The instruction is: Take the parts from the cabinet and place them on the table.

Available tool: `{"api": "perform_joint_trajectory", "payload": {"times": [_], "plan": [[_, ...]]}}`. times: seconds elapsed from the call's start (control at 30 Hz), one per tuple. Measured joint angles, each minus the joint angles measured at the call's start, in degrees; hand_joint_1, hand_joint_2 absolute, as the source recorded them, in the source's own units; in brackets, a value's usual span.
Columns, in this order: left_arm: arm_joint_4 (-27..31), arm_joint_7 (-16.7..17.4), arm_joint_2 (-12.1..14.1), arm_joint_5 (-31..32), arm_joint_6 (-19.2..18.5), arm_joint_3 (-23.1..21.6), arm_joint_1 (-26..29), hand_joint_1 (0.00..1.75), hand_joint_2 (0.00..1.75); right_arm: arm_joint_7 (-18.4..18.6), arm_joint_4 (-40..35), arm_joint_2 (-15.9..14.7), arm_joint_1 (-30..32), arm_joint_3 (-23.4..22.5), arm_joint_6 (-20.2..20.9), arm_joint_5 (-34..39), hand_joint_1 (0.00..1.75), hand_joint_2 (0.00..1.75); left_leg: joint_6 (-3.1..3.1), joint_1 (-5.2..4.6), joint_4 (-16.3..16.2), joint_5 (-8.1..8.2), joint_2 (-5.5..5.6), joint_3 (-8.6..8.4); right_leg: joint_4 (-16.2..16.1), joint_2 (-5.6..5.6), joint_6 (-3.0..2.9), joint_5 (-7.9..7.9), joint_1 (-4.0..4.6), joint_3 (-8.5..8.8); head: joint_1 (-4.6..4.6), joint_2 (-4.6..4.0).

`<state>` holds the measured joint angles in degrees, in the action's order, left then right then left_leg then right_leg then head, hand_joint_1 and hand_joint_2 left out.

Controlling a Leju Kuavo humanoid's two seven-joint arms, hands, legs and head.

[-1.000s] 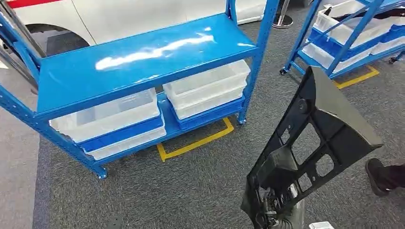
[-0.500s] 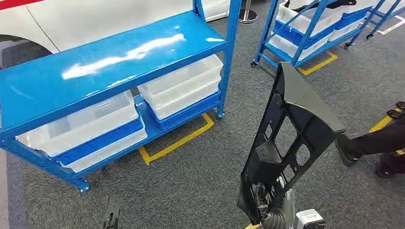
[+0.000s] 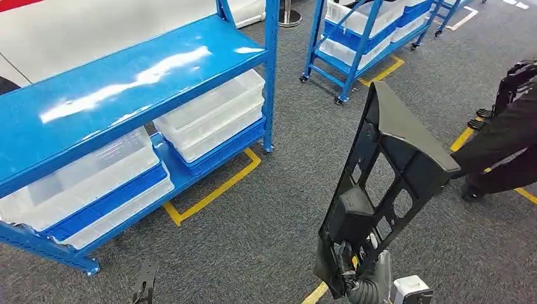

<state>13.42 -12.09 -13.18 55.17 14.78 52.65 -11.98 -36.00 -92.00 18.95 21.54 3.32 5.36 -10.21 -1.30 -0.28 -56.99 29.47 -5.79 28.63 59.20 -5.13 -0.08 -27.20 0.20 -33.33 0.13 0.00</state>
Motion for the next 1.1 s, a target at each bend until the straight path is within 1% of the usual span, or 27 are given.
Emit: {"api": "perform_joint_trajectory", "payload": {"times": [0.1, 0.13, 0.17, 0.2, 0.23, 0.27, 0.3, 0.33, 0.37, 0.4, 0.43, 0.47, 0.53, 0.57, 0.6, 0.63, 0.67, 0.73, 0.77, 0.8, 0.83, 0.87, 0.9, 0.93, 0.97, 1.07, 1.1], "plan": [[0.06, -0.07, 0.11, 0.00, -0.07, 0.02, 0.03, 0.00, 1.75, -0.02, 0.00, 0.00, 0.03, 0.00, 0.11, 0.04, 1.75, 1.75, 0.04, 0.06, -0.04, 0.02, -0.12, 0.00, -0.14, 0.36, -0.09, 0.14, 0.03, -0.07, 0.02, 0.00], [0.22, -0.11, 0.48, -0.26, -0.42, 0.07, 0.28, 0.00, 1.75, -0.11, -0.04, 0.00, 0.05, -0.18, 0.48, 0.46, 1.75, 1.75, 0.45, 0.23, 0.08, 0.03, -1.15, -0.12, 0.01, 1.70, -0.35, 0.15, 0.27, -0.41, 0.04, 0.00], [0.22, -0.11, 0.48, -0.33, -0.46, 0.09, 0.30, 0.00, 1.75, -0.13, -0.04, 0.02, 0.07, -0.31, 0.74, 0.57, 1.75, 1.75, 0.59, 0.25, 0.21, -0.01, -1.59, -0.20, -0.02, 2.20, -0.50, 0.23, 0.32, -0.53, 0.02, 0.00], [0.55, -0.46, 1.21, -0.54, -0.20, 0.15, 0.62, 0.00, 1.75, -0.94, 0.07, 0.37, -0.32, -0.92, 1.59, 1.27, 1.75, 1.75, 1.53, 0.68, -8.59, 6.27, 4.87, 3.37, -1.53, 4.55, -1.80, 1.48, -0.71, -0.51, -0.02, 0.00], [0.97, -2.63, 0.72, 3.49, 0.04, -0.44, 2.89, 0.00, 1.75, -2.12, -0.44, 0.48, 0.78, -1.73, -2.70, 4.12, 1.75, 1.75, 1.82, 0.92, -16.49, 9.41, 5.44, 6.90, -1.38, 6.08, -1.82, 1.56, -0.70, -0.73, -0.02, 0.00], [2.06, -4.21, -0.39, 6.35, 0.28, -1.45, 4.86, 0.00, 1.75, -2.64, -1.65, 0.68, 2.27, -2.51, -5.00, 6.39, 1.75, 1.75, 1.93, 1.00, -17.67, 9.13, 5.43, 7.36, -1.27, 6.79, -1.76, 1.50, -0.77, -0.70, -0.04, 0.00], [3.64, -5.18, -1.28, 8.45, 0.50, -2.16, 6.69, 0.00, 1.75, -2.86, -2.94, 0.83, 3.65, -3.66, -5.75, 8.00, 1.75, 1.75, 2.01, 1.09, -16.20, 7.50, 5.44, 6.70, -1.09, 7.64, -1.59, 1.39, -0.94, -0.66, -0.02, 0.00], [4.79, -5.64, -1.83, 9.16, 0.30, -2.38, 8.54, 0.00, 1.75, -3.02, -3.81, 0.85, 4.89, -5.12, -5.75, 8.83, 1.75, 1.75, 2.17, 1.29, -12.05, 4.61, 5.57, 4.81, -0.69, 8.74, -1.32, 1.22, -1.23, -0.72, 0.00, 0.00], [5.18, -5.90, -2.27, 9.53, -0.09, -2.40, 9.82, 0.00, 1.75, -3.15, -4.42, 0.87, 5.57, -5.82, -5.68, 9.12, 1.75, 1.75, 2.42, 1.67, -7.15, 1.72, 6.38, 2.68, -0.20, 9.82, -0.96, 1.02, -1.52, -0.84, -0.02, 0.00], [5.38, -6.23, -2.29, 9.97, -0.49, -2.43, 10.70, 0.00, 1.75, -3.30, -4.94, 0.98, 6.10, -6.01, -5.57, 9.16, 1.75, 1.75, 2.76, 2.27, -2.89, 0.08, 9.05, 1.12, 0.42, 10.64, -0.45, 0.69, -1.57, -1.29, -0.02, 0.00], [5.40, -6.47, -2.64, 10.08, -0.90, -2.49, 11.12, 0.00, 1.75, -3.50, -5.27, 1.09, 6.32, -6.06, -5.49, 9.18, 1.75, 1.75, 2.84, 2.12, -2.35, 0.82, 12.08, 1.04, 1.35, 11.33, 0.07, 0.67, -1.42, -2.02, -0.02, 0.00], [5.42, -6.71, -2.69, 10.34, -0.92, -2.54, 11.19, 0.00, 1.75, -3.63, -5.66, 1.14, 6.57, -6.10, -5.49, 9.18, 1.75, 1.75, 2.19, 2.17, -1.84, 1.47, 11.57, 1.02, 1.54, 11.94, 0.48, 0.93, -1.50, -2.80, 0.02, 0.00], [5.42, -6.80, -2.71, 10.47, -0.90, -2.54, 11.16, 0.00, 1.75, -3.78, -6.30, 1.20, 7.24, -6.32, -5.75, 9.18, 1.75, 1.75, 1.67, 1.76, -2.12, 1.24, 10.55, 0.99, 0.93, 13.19, 1.47, 1.59, -1.75, -3.10, -0.04, 0.00], [5.42, -6.82, -2.73, 10.47, -0.90, -2.56, 11.12, 0.00, 1.75, -3.78, -6.47, 1.22, 7.59, -6.41, -5.81, 9.18, 1.75, 1.75, 1.04, 2.02, -1.52, 0.81, 9.66, 0.85, 0.79, 14.03, 1.96, 1.90, -1.69, -3.25, -0.02, 0.00], [5.44, -6.82, -2.64, 10.49, -0.83, -2.51, 11.09, 0.00, 1.75, -3.80, -6.54, 1.22, 7.85, -6.49, -5.81, 9.18, 1.75, 1.75, 0.42, 2.24, -1.10, 0.44, 8.57, 0.64, 1.58, 11.00, 1.92, 1.28, -1.57, -3.40, 0.02, 0.00], [5.44, -6.84, -2.55, 10.49, -0.81, -2.49, 11.06, 0.00, 1.75, -3.82, -6.75, 1.20, 7.88, -6.54, -5.86, 9.18, 1.75, 1.75, 0.00, 2.04, -0.88, 0.27, 7.96, 0.59, 3.63, 7.69, 1.96, -0.35, -1.29, -4.42, 0.16, 0.00], [5.42, -6.91, -2.47, 10.49, -0.81, -2.47, 11.08, 0.00, 1.75, -3.82, -6.93, 1.22, 7.79, -6.56, -5.97, 9.18, 1.75, 1.75, -0.28, 1.76, -0.87, 0.26, 6.96, 0.68, 7.38, 6.29, 2.09, -2.61, -1.38, -6.20, 0.13, 0.00], [5.38, -7.01, -2.27, 10.51, -0.90, -2.47, 11.18, 0.00, 1.75, -3.85, -6.95, 1.22, 7.82, -6.56, -6.54, 9.18, 1.75, 1.75, -0.42, 1.38, -0.95, 0.36, 4.93, 0.77, 15.94, 5.56, 2.24, -6.40, -1.51, -10.00, 0.15, 0.00], [5.36, -7.10, -2.18, 10.54, -0.90, -2.45, 11.18, 0.00, 1.75, -3.82, -6.95, 1.22, 8.03, -6.58, -6.65, 9.18, 1.75, 1.75, -0.40, 1.33, -0.96, 0.37, 4.03, 0.78, 17.84, 5.48, 2.27, -6.66, -1.51, -10.71, 0.13, 0.00], [5.31, -7.17, -2.14, 10.58, -0.90, -2.43, 11.15, 0.00, 1.75, -3.83, -6.95, 1.22, 8.27, -6.64, -6.67, 9.20, 1.75, 1.75, -0.37, 1.29, -0.96, 0.40, 3.20, 0.76, 16.97, 5.42, 2.23, -5.65, -1.51, -10.05, 0.15, 0.00], [5.31, -7.21, -2.12, 10.56, -0.90, -2.43, 11.07, 0.00, 1.75, -3.82, -6.95, 1.22, 8.39, -6.65, -6.67, 9.20, 1.75, 1.75, -0.31, 1.27, -0.96, 0.44, 2.44, 0.72, 13.58, 5.25, 2.08, -3.69, -1.49, -8.01, 0.13, 0.00], [5.29, -7.26, -2.12, 10.56, -0.90, -2.43, 10.97, 0.00, 1.75, -3.83, -6.99, 1.22, 8.42, -6.65, -6.65, 9.18, 1.75, 1.75, -0.20, 1.27, -0.95, 0.52, 1.81, 0.62, 8.28, 4.71, 1.82, -1.41, -1.45, -4.87, 0.15, 0.00], [5.29, -7.30, -2.10, 10.58, -0.90, -2.43, 10.86, 0.00, 1.75, -3.83, -7.17, 1.22, 8.43, -6.65, -6.65, 9.18, 1.75, 1.75, -0.06, 1.24, -0.95, 0.62, 1.33, 0.44, 3.11, 3.03, 1.44, 0.29, -1.26, -1.65, 0.15, 0.00], [5.29, -7.30, -2.10, 10.58, -0.90, -2.43, 10.85, 0.00, 1.75, -3.82, -7.32, 1.22, 8.32, -6.65, -6.65, 9.18, 1.75, 1.75, 0.23, 0.92, -0.92, 0.80, 0.84, 0.48, 0.89, 1.00, 1.05, -0.80, -0.45, -0.53, 0.13, 0.00], [5.29, -7.32, -2.01, 10.58, -0.90, -2.43, 10.83, 0.00, 1.75, -3.87, -7.48, 1.25, 8.42, -6.65, -6.65, 9.20, 1.75, 1.75, 0.55, 0.84, -1.00, 0.95, 0.55, 0.34, 0.54, 1.77, 0.62, -0.30, -0.32, -0.70, 0.13, 0.00], [5.14, -7.32, -2.01, 10.58, -0.90, -2.41, 10.61, 0.00, 1.75, -3.87, -7.67, 1.27, 8.71, -6.73, -6.67, 9.18, 1.75, 1.75, 1.49, 0.78, -0.43, 0.81, -0.77, -0.19, 0.39, 3.23, -0.23, -0.19, -0.05, -1.05, 0.13, 0.00], [5.09, -7.32, -1.99, 10.60, -0.90, -2.40, 10.60, 0.00, 1.75, -3.85, -7.80, 1.31, 8.89, -6.73, -6.67, 9.18, 1.75, 1.75, 1.89, 1.20, -1.00, 1.62, 0.60, 0.02, -0.45, 3.82, -0.86, 0.28, -0.88, -0.52, 0.11, 0.00]]}}
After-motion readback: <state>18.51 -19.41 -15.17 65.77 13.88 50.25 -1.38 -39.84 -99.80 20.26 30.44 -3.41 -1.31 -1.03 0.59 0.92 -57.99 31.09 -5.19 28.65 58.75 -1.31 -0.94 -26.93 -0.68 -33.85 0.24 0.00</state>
